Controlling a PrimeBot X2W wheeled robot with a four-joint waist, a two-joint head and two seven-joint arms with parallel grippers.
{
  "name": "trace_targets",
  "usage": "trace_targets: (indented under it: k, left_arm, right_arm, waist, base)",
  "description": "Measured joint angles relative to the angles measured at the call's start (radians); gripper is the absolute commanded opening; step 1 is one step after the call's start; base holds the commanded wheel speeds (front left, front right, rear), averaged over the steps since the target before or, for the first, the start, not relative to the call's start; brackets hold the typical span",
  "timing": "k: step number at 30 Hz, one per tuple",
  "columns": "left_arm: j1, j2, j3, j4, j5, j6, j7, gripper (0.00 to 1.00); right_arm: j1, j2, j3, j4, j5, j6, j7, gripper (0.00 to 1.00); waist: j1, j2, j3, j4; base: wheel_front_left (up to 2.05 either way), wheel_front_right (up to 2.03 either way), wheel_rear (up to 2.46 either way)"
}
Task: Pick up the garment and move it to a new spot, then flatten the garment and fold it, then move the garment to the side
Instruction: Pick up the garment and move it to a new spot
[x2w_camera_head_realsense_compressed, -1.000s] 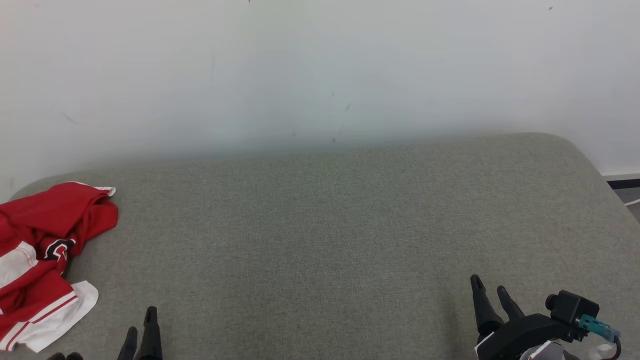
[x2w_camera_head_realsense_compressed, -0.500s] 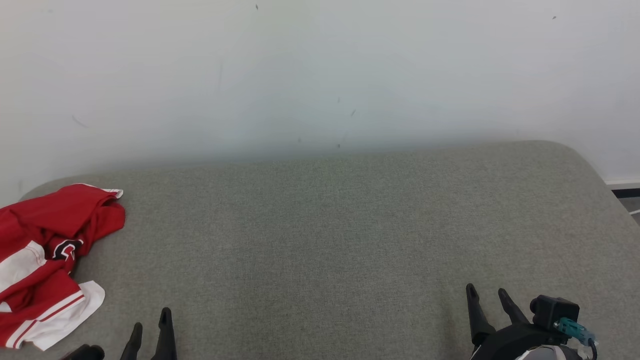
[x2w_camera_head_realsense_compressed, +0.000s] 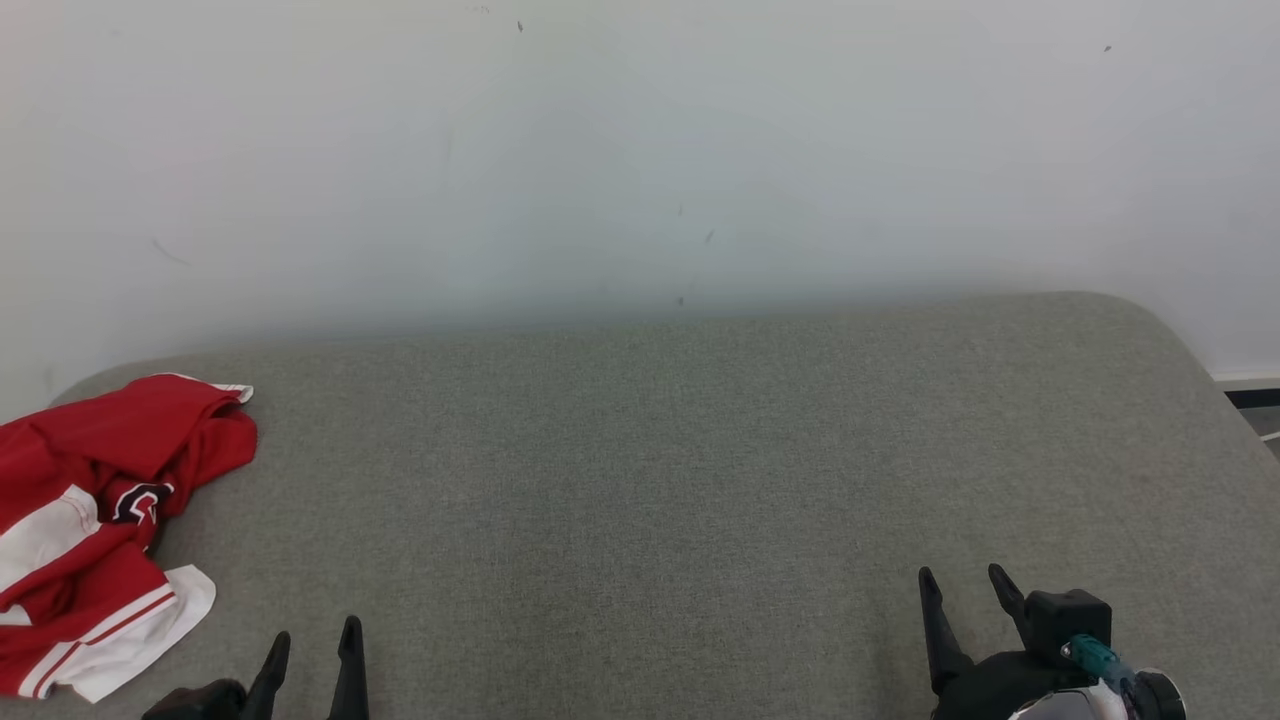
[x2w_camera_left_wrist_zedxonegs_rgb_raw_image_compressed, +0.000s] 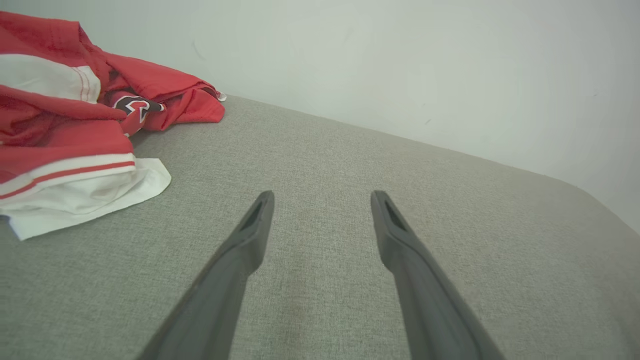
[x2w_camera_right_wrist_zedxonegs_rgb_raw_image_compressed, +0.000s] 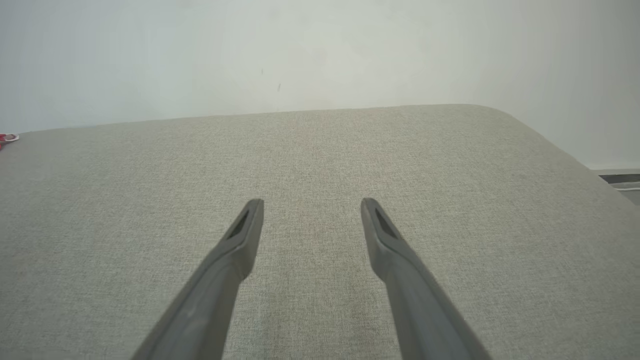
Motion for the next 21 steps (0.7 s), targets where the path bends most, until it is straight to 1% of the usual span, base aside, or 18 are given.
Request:
trace_targets:
  k: [6, 21]
  left_arm:
    - [-0.016, 0.014, -0.021, -0.008, 0.067, 0.013, -0.007, 1.00]
    - [-0.020, 0.016, -0.028, -0.025, 0.081, 0.013, 0.021, 1.00]
  right_arm:
    - [0.000, 0.003, -0.002, 0.002, -0.077, -0.009, -0.009, 1.00]
    - [0.004, 0.019, -0.042, -0.034, -0.084, -0.009, -0.008, 1.00]
  waist:
    - [0.0000, 0.0000, -0.005, 0.000]
    - [0.0000, 0.0000, -0.006, 0.001]
  base:
    - [0.00, 0.00, 0.00]
    - [0.00, 0.00, 0.00]
